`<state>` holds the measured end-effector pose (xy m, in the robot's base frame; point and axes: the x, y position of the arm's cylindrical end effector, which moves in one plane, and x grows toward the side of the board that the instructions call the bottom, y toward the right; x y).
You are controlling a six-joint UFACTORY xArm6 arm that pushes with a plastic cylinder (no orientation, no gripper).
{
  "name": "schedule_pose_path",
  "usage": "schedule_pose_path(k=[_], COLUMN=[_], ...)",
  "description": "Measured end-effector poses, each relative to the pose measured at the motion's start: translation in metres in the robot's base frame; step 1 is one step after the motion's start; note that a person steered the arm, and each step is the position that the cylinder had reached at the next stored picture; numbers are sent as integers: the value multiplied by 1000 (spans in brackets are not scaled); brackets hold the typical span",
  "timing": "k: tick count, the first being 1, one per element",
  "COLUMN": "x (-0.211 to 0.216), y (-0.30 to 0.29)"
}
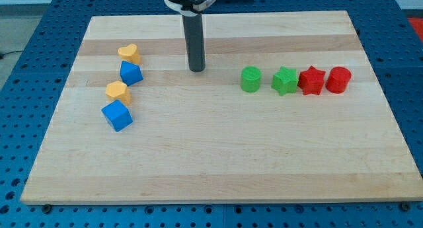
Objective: Move your hand to the bottom left corner
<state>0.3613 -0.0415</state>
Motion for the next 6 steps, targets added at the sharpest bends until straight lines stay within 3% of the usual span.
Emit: schedule_pose_path(k=[3,4,6], x=[138,189,215], y=[-6,-32,-186])
